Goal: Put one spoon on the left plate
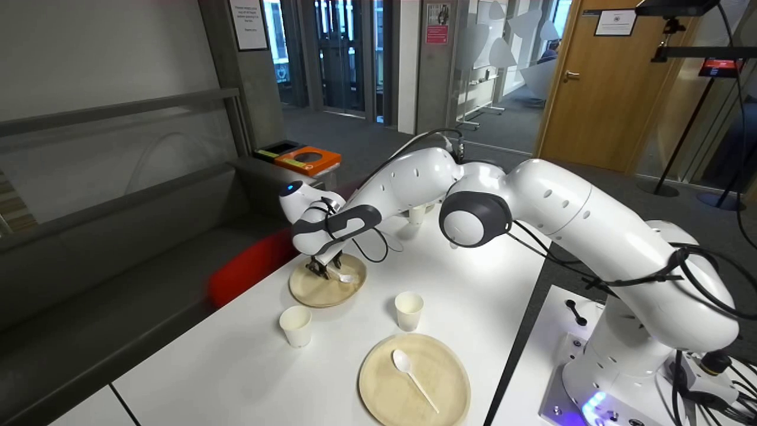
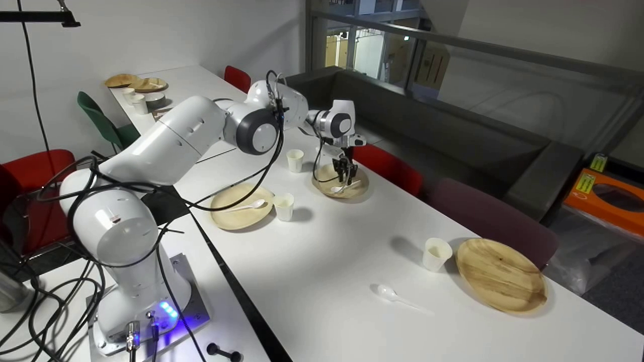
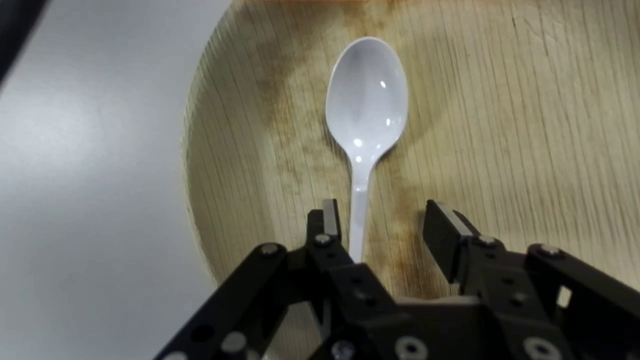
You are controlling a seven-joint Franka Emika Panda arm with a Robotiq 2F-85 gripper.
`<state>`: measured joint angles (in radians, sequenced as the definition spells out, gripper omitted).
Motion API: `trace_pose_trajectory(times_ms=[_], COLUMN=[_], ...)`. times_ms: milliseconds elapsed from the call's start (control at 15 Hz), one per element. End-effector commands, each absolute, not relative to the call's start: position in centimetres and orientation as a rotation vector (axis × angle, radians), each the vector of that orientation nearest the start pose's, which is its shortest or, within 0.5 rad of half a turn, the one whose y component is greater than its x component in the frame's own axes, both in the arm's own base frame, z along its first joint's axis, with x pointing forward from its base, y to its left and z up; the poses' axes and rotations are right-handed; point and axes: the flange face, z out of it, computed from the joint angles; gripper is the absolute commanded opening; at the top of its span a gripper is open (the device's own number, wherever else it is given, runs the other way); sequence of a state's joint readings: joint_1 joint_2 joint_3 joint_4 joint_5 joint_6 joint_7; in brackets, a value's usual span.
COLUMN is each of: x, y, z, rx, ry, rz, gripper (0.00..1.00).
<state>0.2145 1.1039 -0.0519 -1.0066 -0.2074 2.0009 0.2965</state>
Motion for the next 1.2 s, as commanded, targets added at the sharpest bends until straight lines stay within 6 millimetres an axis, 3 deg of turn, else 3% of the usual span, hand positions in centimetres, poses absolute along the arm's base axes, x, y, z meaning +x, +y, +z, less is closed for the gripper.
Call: trace_pose_trajectory(times_ms=[0,267,467,800,1133], x=[76.2,76.3,76.3,76.3,76.1], y=[11.7,11.3,11.3,11.3,12.3], z=[16.5,16.2,16.3,16.3,16.5], rx=[-3.356,-3.341,-3.334,-3.33,-3.328], ry=[0.001,0.007,0.001,-0.009,-0.041], rz=[0.14,0.153,0.157,0.158,0.153], gripper=[0.5,0.2,0.11,0.19,0.17])
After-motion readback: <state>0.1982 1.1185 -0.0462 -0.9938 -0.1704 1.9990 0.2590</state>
